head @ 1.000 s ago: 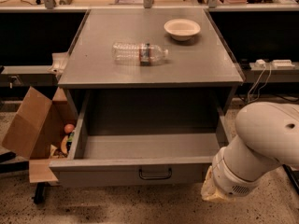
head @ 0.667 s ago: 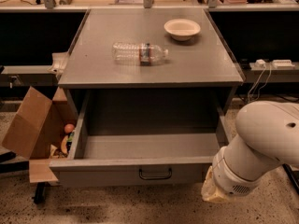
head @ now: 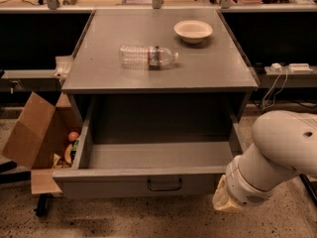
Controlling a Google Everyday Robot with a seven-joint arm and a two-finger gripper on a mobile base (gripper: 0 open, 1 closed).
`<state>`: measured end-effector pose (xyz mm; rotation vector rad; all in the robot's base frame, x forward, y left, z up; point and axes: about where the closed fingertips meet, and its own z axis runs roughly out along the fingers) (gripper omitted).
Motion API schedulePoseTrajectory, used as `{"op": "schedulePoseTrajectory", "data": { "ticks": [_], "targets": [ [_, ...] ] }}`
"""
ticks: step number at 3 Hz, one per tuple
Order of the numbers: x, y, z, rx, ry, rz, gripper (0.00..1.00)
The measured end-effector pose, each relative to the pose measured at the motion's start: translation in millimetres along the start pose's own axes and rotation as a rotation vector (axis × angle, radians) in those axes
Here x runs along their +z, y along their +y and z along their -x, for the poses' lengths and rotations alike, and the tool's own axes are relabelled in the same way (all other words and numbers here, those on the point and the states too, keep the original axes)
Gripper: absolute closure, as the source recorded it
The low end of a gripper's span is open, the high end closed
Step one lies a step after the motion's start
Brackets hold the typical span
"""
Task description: Close top drawer
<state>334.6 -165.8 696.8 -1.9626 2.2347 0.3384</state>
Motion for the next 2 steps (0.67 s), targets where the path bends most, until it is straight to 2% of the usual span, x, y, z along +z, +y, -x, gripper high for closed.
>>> {"op": "schedulePoseTrajectory", "data": {
  "ticks": [2],
  "targets": [
    [31.4,-39.2,6.0,-0.043,-0.051,-0.035,1.0]
  ]
}}
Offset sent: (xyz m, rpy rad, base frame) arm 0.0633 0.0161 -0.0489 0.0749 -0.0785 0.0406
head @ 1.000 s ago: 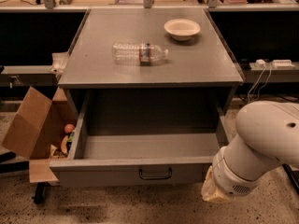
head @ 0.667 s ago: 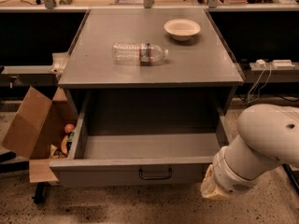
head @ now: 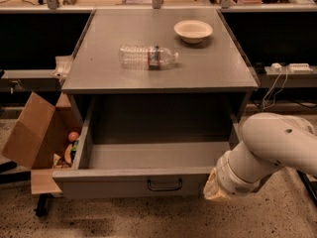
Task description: Close top drawer
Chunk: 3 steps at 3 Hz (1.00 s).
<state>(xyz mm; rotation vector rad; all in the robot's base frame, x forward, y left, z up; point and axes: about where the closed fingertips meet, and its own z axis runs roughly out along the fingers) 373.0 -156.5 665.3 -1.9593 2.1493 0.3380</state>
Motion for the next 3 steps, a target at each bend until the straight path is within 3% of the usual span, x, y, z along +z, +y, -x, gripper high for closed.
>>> {"op": "schedulePoseTrajectory", "data": {
  "ticks": [2,3],
  "targets": [
    [14.0,-37.4,-3.8,0.01,-0.015,-0.046,1.0],
    [14.5,-41.5,-4.6,0.012,-0.017,-0.053,0.87]
  ]
}}
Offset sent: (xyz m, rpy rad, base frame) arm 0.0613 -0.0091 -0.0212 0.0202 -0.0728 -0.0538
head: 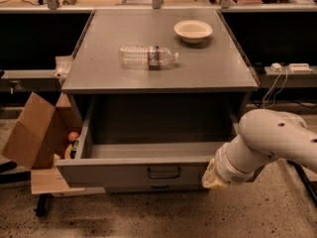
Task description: Close top drawer
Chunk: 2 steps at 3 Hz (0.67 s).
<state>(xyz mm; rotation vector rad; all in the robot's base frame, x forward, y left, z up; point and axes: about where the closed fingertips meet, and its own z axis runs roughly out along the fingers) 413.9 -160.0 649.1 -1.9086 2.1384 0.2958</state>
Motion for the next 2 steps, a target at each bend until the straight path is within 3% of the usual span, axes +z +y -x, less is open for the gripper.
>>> {"op": "schedulePoseTrajectory", "data": {
  "ticks": [2],
  "targets": [
    [0.0,0.0,0.0,0.0,0.0,0.0,0.4]
  ]
}}
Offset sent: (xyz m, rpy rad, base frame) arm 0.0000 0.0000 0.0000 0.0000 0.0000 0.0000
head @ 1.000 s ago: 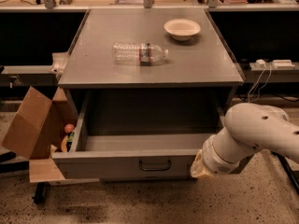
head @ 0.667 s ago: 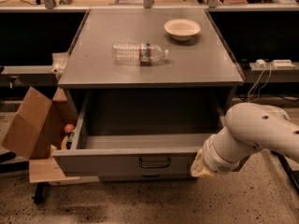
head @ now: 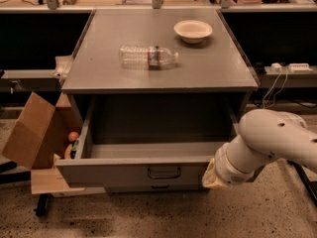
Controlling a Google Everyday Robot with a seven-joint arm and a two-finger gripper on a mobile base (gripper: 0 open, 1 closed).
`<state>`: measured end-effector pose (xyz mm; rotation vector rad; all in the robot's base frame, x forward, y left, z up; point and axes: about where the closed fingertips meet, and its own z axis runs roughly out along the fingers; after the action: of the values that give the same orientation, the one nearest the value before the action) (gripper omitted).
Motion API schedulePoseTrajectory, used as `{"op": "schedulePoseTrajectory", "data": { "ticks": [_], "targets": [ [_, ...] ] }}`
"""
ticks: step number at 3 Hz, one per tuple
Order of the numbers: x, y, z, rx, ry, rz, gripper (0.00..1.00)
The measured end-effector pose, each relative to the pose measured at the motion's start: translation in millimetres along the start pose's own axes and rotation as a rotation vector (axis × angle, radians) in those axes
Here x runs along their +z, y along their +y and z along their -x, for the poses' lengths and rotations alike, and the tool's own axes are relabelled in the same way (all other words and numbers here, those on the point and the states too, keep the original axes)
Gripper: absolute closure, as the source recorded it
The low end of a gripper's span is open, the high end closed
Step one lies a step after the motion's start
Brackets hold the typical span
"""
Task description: Close top drawer
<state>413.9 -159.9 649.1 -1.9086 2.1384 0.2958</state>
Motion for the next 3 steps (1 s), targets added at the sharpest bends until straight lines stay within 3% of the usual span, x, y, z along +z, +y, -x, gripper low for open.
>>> {"op": "schedulePoseTrajectory", "data": {
  "ticks": [2,3],
  "targets": [
    [0.0,0.0,0.0,0.0,0.0,0.0,0.0],
    [-0.2,-1.5,-0.5,0.0,0.003,-0.003,0.01]
  ]
}}
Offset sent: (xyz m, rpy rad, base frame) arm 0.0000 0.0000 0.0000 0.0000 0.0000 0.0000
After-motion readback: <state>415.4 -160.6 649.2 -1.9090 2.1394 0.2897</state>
